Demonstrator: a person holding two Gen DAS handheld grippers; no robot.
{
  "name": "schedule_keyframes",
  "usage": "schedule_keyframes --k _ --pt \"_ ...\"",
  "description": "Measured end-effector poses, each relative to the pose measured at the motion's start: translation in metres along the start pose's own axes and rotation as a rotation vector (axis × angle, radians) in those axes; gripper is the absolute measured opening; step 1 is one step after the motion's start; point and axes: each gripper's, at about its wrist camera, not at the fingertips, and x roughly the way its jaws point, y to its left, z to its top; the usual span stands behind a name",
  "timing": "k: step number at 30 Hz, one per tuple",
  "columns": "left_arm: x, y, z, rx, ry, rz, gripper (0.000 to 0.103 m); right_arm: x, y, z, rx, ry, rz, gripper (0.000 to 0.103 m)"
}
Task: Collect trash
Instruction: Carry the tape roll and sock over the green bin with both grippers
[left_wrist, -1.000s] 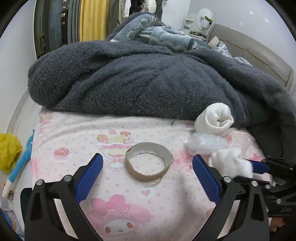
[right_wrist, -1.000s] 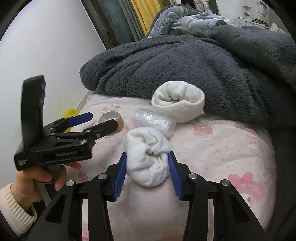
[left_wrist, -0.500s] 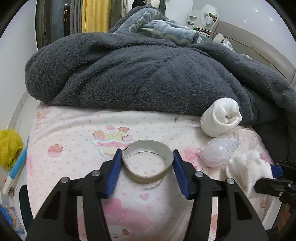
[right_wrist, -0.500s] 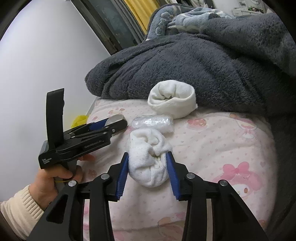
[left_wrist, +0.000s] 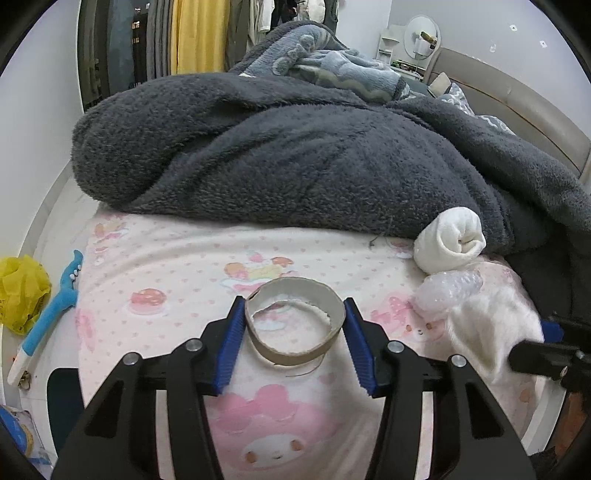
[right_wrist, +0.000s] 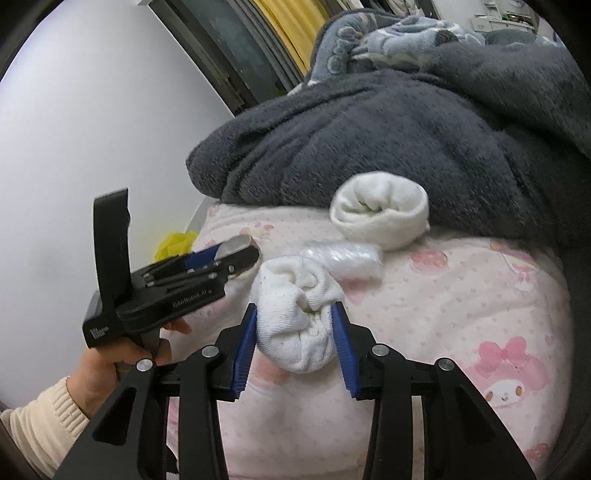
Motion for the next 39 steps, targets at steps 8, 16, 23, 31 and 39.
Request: schedule_keyframes --k 8,16,23,31,39 --pt "-0.016 0.027 0.001 -0.013 -0.023 0.018 0.055 0.011 0.029 0.014 -0.036 -0.011 0.017 0.041" --pt "-0.032 0.055 -0.001 -0.034 -0.034 0.033 0.055 0.025 0.055 0.030 -0.058 -0.022 0.022 0.041" --pt "-0.049 0.086 -0.005 -0.066 -0.042 0.058 0.055 0.038 0.082 0.040 -0.084 -0.029 0.025 0.041" --pt "-0.058 0.123 -0.014 -0.095 -0.009 0.077 0.055 0.060 0.112 0.048 -0.117 -0.025 0.011 0.041" --pt "-0.063 0.160 -0.027 -0.147 0.039 0.102 0.055 0.086 0.148 0.052 -0.191 -0.015 -0.020 0.041"
